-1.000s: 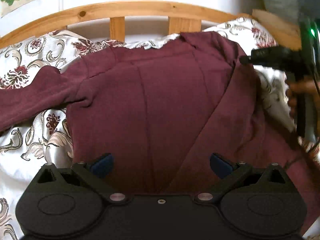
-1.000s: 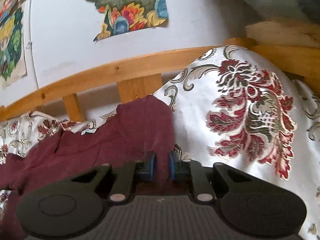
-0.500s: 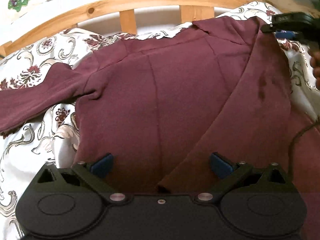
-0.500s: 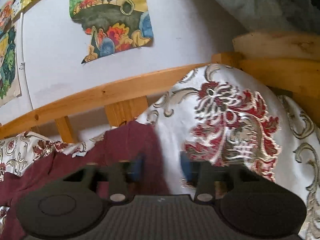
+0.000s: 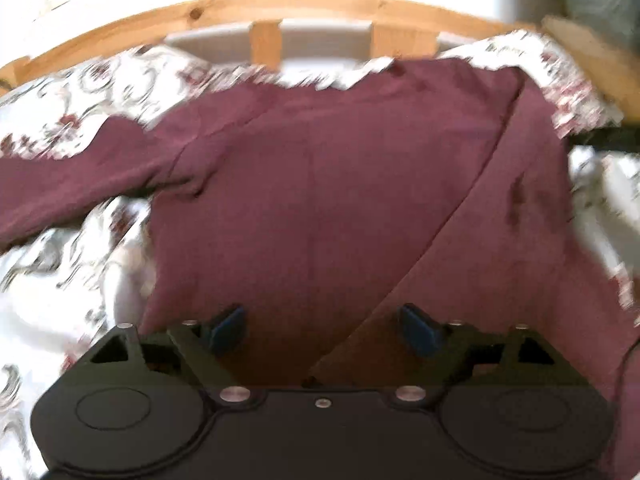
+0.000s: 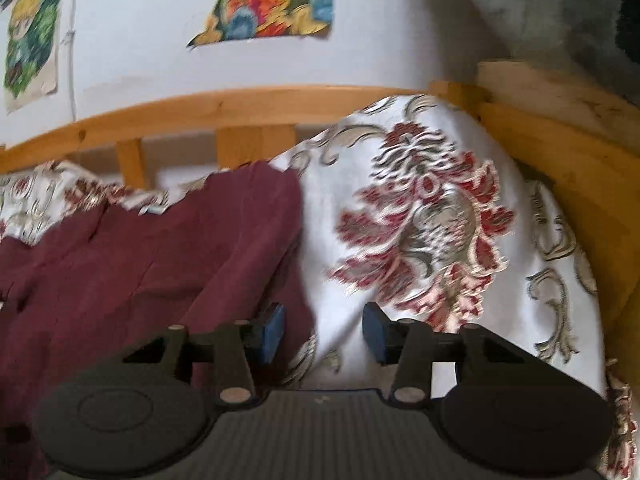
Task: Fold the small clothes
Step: 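Carry the sleeve across the shirt body with the right gripper, then lay the sleeve on the shirt and open the right gripper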
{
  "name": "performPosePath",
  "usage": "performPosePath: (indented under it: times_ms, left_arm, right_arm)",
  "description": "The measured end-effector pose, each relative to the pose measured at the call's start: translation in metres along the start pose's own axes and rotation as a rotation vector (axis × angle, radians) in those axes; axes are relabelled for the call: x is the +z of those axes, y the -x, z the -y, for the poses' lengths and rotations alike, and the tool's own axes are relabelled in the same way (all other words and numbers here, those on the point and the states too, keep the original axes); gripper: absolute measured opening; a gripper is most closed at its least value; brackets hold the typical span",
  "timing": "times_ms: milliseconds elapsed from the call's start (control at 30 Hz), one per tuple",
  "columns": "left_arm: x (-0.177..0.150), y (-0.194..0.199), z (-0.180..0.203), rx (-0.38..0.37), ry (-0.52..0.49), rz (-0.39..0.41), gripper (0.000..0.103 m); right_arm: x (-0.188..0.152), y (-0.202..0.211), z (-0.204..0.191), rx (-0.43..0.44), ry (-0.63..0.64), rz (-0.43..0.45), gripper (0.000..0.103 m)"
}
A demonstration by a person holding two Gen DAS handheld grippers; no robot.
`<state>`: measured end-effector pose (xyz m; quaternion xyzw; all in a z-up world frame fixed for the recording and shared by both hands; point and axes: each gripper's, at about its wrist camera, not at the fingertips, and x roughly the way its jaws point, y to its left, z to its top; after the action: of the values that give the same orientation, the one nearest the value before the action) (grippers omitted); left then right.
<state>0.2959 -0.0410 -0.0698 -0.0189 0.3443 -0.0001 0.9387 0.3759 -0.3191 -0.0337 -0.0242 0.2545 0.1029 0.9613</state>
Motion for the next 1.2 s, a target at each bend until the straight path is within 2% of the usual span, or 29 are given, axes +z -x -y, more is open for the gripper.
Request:
performPosePath:
  times_ms: [133, 267, 367, 433, 467, 533, 567, 600, 633, 667, 700, 767, 967, 1033, 1100, 1200]
  left_arm:
    - [0.039, 0.002, 0.015, -0.112, -0.006, 0.105, 0.092]
    - [0.093, -0.015, 0.039, -0.293, 0.005, 0.225, 0.096]
    - [0.13, -0.042, 0.065, -0.437, -0.048, 0.256, 0.095]
    - [0.152, -0.067, 0.086, -0.52, -0.093, 0.234, 0.094]
    - [0.159, -0.077, 0.095, -0.538, -0.113, 0.214, 0.091]
    - [0.171, -0.1, 0.11, -0.566, -0.156, 0.169, 0.087]
    - [0.176, -0.11, 0.115, -0.579, -0.167, 0.139, 0.081]
    - [0.178, -0.119, 0.119, -0.593, -0.169, 0.103, 0.067]
    - [0.18, -0.127, 0.12, -0.609, -0.162, 0.065, 0.058]
    - [0.18, -0.132, 0.12, -0.625, -0.152, 0.037, 0.04]
    - [0.181, -0.135, 0.121, -0.64, -0.141, 0.021, 0.029]
    - [0.177, -0.133, 0.118, -0.633, -0.128, 0.039, 0.015]
    - [0.17, -0.118, 0.109, -0.607, -0.085, 0.149, 0.013]
    - [0.166, -0.12, 0.113, -0.585, -0.089, 0.154, 0.016]
    - [0.164, -0.125, 0.119, -0.567, -0.099, 0.132, 0.025]
    - [0.163, -0.123, 0.116, -0.572, -0.07, 0.122, 0.042]
  right_arm:
    - [-0.004, -0.011, -0.006, 0.037, -0.016, -0.008, 0.041]
    - [-0.006, -0.021, -0.003, 0.06, -0.049, 0.009, 0.031]
    - [-0.008, -0.022, 0.007, 0.095, -0.108, 0.031, 0.028]
    - [-0.01, -0.023, 0.015, 0.119, -0.145, 0.043, 0.026]
    - [-0.01, -0.023, 0.019, 0.129, -0.166, 0.047, 0.025]
    - [-0.011, -0.024, 0.024, 0.144, -0.199, 0.053, 0.021]
    - [-0.012, -0.023, 0.025, 0.146, -0.205, 0.055, 0.018]
    - [-0.012, -0.023, 0.026, 0.147, -0.209, 0.055, 0.015]
    - [-0.012, -0.023, 0.027, 0.148, -0.215, 0.055, 0.014]
    - [-0.012, -0.023, 0.027, 0.147, -0.218, 0.056, 0.012]
    - [-0.012, -0.023, 0.027, 0.143, -0.219, 0.056, 0.011]
    - [-0.012, -0.022, 0.028, 0.134, -0.231, 0.059, 0.01]
    - [-0.009, -0.006, 0.031, 0.101, -0.309, 0.128, 0.009]
    - [-0.009, -0.007, 0.033, 0.087, -0.338, 0.123, 0.009]
    - [-0.014, -0.011, 0.038, 0.066, -0.374, 0.1, 0.009]
    - [-0.021, -0.015, 0.05, 0.098, -0.461, 0.098, 0.009]
